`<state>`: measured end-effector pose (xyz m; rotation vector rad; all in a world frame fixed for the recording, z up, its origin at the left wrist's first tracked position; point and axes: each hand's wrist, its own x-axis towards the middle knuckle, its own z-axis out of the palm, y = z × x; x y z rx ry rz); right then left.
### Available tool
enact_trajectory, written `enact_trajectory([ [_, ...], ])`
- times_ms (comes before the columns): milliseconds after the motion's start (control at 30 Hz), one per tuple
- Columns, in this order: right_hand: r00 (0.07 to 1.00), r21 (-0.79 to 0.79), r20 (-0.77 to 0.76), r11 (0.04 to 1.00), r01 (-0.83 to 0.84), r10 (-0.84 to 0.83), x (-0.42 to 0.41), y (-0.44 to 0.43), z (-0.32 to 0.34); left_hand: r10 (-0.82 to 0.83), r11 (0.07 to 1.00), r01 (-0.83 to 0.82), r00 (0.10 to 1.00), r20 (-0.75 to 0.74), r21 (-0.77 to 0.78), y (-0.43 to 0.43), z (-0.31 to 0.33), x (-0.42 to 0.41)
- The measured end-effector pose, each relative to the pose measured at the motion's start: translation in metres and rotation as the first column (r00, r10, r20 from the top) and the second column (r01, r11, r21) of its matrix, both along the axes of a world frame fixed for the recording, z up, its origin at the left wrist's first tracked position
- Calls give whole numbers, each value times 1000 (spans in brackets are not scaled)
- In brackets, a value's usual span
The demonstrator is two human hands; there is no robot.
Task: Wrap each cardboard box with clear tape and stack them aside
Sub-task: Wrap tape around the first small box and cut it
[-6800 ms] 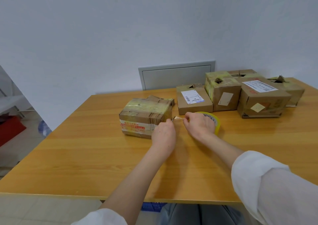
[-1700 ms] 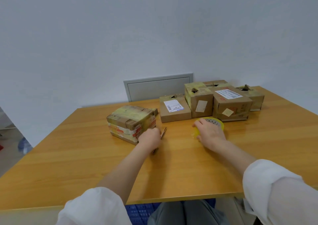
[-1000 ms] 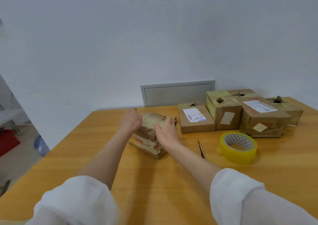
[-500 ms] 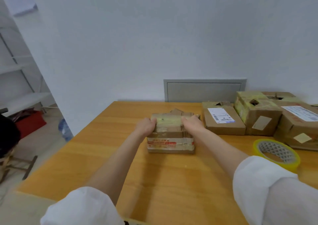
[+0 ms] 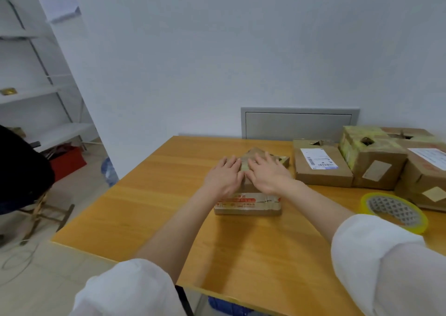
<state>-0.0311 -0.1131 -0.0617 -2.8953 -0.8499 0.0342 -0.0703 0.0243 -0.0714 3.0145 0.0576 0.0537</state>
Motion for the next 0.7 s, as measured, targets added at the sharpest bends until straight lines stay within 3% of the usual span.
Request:
enact_trajectory([
  [267,997,-31,-73,1000,3,-5,2,-1,4,-14,999,17,998,-68,44,0,8,-2],
  [433,998,5,-55,999,36,-36,5,-4,-6,-26,997,28,999,-31,75,-8,11,-12],
  [700,990,122,-136,991,47,-31,7,-6,-10,25,998,-25,1000,2,-51,-3,3,-9],
])
